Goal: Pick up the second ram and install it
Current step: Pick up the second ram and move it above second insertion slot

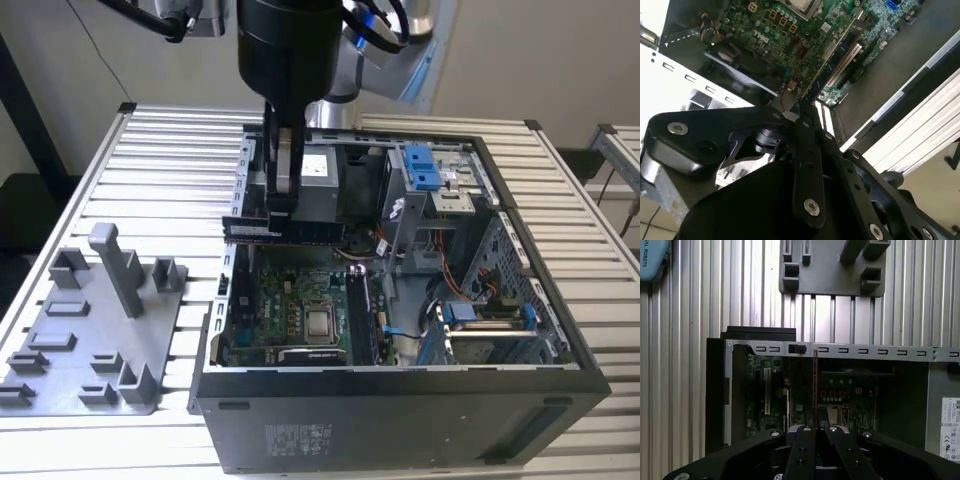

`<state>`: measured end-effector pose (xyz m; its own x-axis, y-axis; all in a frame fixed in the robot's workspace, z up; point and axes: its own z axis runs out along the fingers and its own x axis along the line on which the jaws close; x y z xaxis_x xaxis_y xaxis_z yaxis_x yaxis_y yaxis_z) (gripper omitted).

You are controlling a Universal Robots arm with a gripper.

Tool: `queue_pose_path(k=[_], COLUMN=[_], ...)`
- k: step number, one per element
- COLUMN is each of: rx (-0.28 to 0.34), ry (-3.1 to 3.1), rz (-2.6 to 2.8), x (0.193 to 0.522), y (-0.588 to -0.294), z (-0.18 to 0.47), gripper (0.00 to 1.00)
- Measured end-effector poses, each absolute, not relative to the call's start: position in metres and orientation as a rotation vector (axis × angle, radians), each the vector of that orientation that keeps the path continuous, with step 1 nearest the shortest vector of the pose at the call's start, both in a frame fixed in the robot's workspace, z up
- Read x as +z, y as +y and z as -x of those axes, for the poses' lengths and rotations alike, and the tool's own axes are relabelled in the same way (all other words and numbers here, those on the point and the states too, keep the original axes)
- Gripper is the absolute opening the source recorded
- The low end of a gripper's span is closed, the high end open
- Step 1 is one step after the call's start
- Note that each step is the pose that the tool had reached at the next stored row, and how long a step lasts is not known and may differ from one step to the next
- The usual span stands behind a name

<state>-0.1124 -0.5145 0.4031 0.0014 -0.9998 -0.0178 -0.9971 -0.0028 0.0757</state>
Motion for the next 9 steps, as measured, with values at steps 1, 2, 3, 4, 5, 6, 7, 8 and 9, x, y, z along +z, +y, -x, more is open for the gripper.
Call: queue_pose_path(k=[1,2,3,4,5,6,7,8,9], rx=[-0.103,-0.103,-0.103,-0.103,-0.103,-0.103,-0.103,-0.103,-0.102], ry=[-2.189,-2.189,-2.189,-2.189,-2.189,-2.189,-2.189,-2.189,-2.189], rz=[-2.193,-2.193,-2.194,-2.194,-2.194,-2.194,-2.194,-2.194,-2.194], x=[0.403,0.403,0.403,0.403,0.403,0.403,0.403,0.403,0.403], y=[-0.514,-0.514,-0.514,-0.514,-0.514,-0.514,-0.514,-0.514,-0.514], z=[0.109,0.106,0.102,0.100,0.097,0.095,0.092,0.090,0.088], gripper=[0.12,0.12,0.12,0.12,0.12,0.12,0.12,0.12,0.12])
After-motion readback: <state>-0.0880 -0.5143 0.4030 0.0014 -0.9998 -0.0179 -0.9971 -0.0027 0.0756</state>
